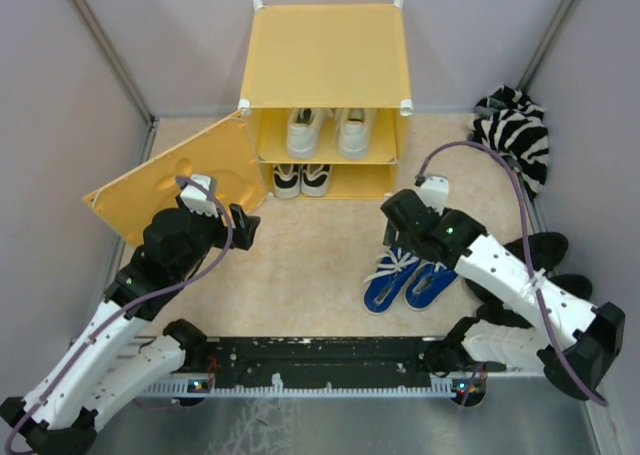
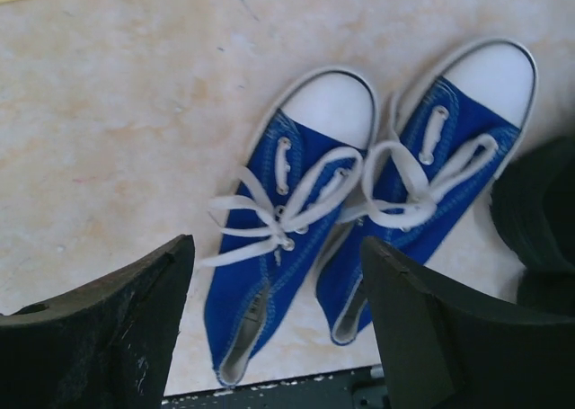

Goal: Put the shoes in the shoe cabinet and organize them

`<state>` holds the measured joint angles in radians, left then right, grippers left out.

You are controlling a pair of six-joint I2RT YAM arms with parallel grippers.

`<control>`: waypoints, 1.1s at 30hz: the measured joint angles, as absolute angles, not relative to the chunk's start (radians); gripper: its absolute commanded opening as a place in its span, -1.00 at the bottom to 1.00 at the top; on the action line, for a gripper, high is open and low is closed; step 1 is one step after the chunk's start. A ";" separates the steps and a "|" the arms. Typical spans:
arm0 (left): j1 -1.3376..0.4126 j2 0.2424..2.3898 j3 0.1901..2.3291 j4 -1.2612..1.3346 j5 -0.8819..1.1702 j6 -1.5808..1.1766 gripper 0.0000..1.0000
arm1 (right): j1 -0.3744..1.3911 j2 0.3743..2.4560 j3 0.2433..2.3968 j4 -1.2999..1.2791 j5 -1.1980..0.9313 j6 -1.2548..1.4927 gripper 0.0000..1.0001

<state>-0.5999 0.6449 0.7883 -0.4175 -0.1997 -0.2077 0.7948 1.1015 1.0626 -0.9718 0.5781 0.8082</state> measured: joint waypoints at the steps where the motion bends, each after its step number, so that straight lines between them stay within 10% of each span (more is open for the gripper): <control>1: -0.600 0.644 0.788 -0.417 -0.197 -0.207 0.98 | 0.776 1.088 1.046 -0.992 0.572 0.825 0.50; 17: -0.600 0.641 0.779 -0.403 -0.190 -0.208 0.98 | 0.722 0.983 0.746 -0.987 0.386 0.997 0.26; 25: -0.600 0.661 0.776 -0.400 -0.190 -0.208 0.98 | 0.720 0.971 0.648 -0.908 0.344 1.008 -0.98; 33: -0.600 0.663 0.773 -0.389 -0.181 -0.209 0.98 | 0.719 0.940 0.651 -0.915 0.345 0.989 -1.00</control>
